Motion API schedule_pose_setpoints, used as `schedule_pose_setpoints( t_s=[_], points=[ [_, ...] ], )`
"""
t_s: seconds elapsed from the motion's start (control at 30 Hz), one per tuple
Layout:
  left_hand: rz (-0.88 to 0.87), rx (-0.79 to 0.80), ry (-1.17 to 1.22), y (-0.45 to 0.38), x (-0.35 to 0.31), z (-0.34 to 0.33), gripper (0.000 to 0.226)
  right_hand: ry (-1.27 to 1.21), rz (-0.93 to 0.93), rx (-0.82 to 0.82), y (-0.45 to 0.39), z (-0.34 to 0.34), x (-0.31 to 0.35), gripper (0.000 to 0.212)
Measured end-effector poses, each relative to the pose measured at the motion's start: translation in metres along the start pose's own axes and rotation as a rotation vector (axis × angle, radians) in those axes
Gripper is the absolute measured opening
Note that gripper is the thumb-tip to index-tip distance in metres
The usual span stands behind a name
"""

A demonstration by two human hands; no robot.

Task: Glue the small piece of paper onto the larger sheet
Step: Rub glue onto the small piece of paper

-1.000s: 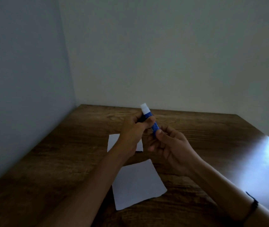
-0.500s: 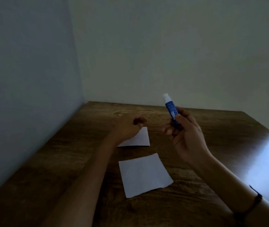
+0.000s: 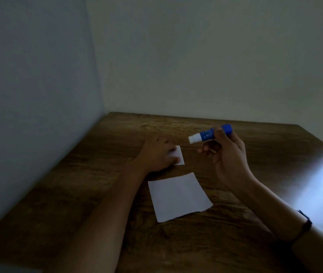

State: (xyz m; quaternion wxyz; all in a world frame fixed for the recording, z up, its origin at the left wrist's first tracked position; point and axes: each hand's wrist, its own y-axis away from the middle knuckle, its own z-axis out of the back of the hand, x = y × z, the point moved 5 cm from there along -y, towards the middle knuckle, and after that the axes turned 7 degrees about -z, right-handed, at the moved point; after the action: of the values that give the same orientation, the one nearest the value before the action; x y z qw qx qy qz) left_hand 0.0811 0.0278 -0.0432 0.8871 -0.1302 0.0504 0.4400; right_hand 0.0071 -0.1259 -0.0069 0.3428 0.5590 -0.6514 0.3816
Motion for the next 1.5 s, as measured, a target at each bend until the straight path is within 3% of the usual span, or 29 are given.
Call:
schedule_pose_setpoints(
  t_s=[0.13, 0.27, 0.37, 0.67, 1.0, 1.5],
  points=[
    [-0.017, 0.022, -0.002, 0.006, 0.001, -0.003, 0.057, 0.258, 0.005, -0.104, -0.007, 0.005, -0.020, 0.017],
    [-0.004, 0.101, 0.090, 0.004, 0.004, 0.002, 0.059, 0.449, -0.010, -0.222, -0.025, 0.010, -0.038, 0.006],
    [0.007, 0.099, 0.125, 0.001, 0.004, 0.004, 0.056, 0.720, 0.062, -0.303, -0.044, 0.006, -0.040, 0.016],
    [0.013, 0.067, 0.112, 0.000, 0.005, 0.004, 0.059, 1.066, 0.252, -0.123, -0.074, -0.023, -0.041, 0.022],
    [0.018, 0.088, 0.184, 0.002, 0.003, 0.007, 0.055, 1.193, 0.268, -0.079, -0.076, -0.026, -0.044, 0.035],
    [0.011, 0.098, 0.178, 0.002, 0.002, 0.007, 0.055, 1.260, 0.324, -0.076, -0.076, -0.030, -0.043, 0.036]
  ],
)
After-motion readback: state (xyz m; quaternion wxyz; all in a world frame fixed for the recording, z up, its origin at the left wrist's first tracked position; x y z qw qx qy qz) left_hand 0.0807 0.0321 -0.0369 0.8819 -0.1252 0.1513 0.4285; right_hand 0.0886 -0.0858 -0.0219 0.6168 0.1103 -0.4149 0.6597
